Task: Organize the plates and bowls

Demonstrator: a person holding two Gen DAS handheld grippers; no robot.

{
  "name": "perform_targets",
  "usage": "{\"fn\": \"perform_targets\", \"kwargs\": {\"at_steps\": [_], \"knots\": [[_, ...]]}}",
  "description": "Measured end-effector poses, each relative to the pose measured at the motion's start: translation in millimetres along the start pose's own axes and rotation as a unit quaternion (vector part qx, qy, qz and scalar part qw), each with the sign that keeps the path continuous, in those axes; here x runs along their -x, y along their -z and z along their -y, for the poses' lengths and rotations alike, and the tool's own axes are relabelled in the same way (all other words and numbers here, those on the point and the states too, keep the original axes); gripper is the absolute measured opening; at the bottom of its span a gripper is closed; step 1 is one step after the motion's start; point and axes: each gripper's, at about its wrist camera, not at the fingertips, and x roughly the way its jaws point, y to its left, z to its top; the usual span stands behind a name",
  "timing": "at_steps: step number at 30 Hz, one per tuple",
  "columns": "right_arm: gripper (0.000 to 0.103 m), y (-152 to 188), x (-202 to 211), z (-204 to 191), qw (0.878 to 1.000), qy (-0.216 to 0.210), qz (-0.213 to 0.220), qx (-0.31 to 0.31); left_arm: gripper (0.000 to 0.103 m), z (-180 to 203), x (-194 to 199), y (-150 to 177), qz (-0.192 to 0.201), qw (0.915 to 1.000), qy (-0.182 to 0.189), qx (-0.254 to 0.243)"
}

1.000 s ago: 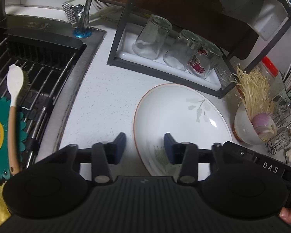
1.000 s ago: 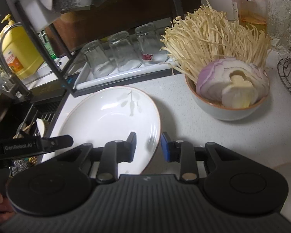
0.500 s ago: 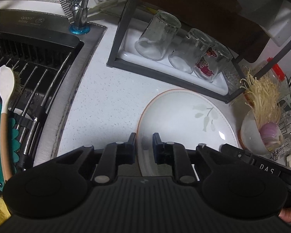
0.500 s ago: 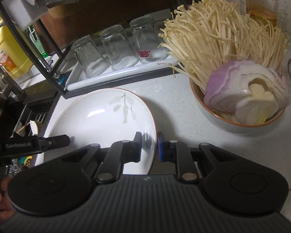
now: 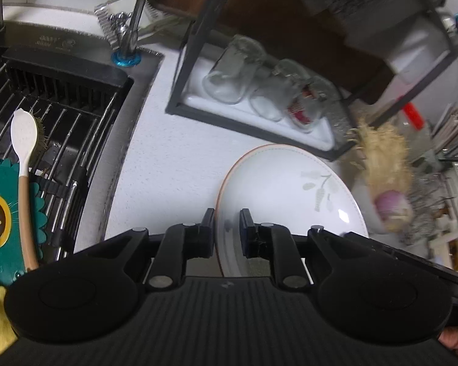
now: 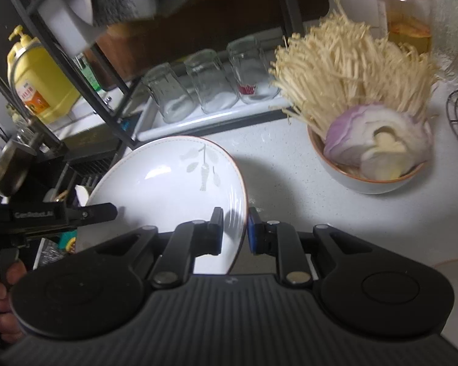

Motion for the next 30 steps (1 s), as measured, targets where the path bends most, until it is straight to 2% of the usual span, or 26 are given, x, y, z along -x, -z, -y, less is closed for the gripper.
{"fn": "perform_targets", "kwargs": {"at_steps": [6, 13, 21, 26, 30], "knots": [[0.019, -5, 44, -6, 1.0, -0.013, 0.021, 0.003, 0.019, 18, 35, 0, 0.006, 0.9998, 0.013, -0.011], [0.019, -10, 88, 5, 0.999, -0.022, 0.037, -0.02, 0.019, 46, 59, -1, 0.014, 0.9986, 0.041, -0.03], [0.019, -7, 132, 21, 0.996, 0.006, 0.073, -0.042, 0.019, 84, 63, 1, -0.003, 0.9955, 0.082, -0.047], [0.019, 6, 156, 40, 0.993, 0.024, 0.099, -0.064, 0.019, 118, 63, 9, -0.012, 0.9909, 0.096, -0.093], [0.019, 19, 173, 60, 0.99, 0.033, 0.108, -0.078, 0.019, 143, 56, 19, -0.02, 0.9886, 0.103, -0.108]]}}
